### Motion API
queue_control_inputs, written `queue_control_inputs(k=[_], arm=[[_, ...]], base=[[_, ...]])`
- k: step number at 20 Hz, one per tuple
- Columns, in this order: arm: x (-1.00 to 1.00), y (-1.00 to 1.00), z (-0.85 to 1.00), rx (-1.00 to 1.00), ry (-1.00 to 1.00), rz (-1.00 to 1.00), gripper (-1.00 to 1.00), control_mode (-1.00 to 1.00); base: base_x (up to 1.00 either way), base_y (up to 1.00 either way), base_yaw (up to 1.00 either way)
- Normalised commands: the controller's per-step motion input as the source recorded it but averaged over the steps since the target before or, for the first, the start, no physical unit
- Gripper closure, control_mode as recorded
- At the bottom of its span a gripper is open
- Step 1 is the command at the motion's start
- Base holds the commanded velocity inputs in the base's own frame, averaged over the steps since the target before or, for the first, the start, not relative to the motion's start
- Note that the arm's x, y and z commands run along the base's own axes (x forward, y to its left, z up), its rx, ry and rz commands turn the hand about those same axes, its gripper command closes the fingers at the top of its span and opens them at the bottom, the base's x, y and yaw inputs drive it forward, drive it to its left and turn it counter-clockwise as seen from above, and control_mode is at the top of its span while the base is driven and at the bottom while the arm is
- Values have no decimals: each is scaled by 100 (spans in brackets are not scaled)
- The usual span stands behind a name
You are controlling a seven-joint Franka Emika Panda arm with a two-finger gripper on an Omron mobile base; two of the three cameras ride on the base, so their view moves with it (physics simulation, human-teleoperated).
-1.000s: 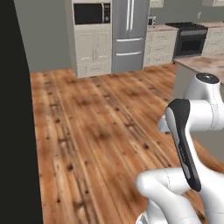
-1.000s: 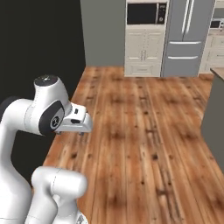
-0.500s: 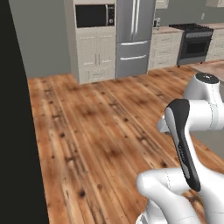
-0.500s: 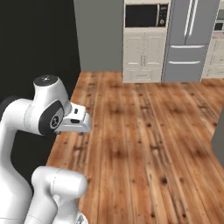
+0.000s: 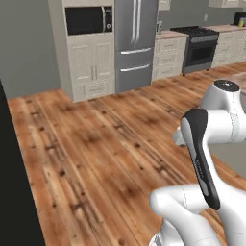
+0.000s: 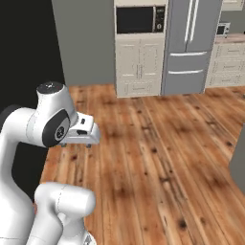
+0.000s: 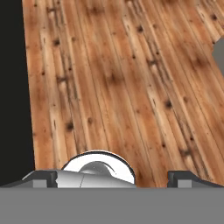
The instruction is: There is a tray on the dining counter. Grab the cup, mug, and pitcher and place them on the tray. The pitcher may be placed next to the tray if it cannot fit the tray.
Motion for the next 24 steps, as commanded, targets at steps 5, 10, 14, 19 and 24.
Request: queue_control_inputs(k=[5, 10, 14, 19, 24], arm=[[0, 0, 0, 0, 0, 0, -100, 100], [0, 0, 0, 0, 0, 0, -100, 100], [0, 0, 0, 0, 0, 0, -100, 100], [0, 0, 0, 0, 0, 0, -100, 100], [0, 0, 0, 0, 0, 0, -100, 100]], base=[[100, 81, -35], [100, 94, -37], [100, 100, -38], [100, 100, -40], [100, 99, -43]])
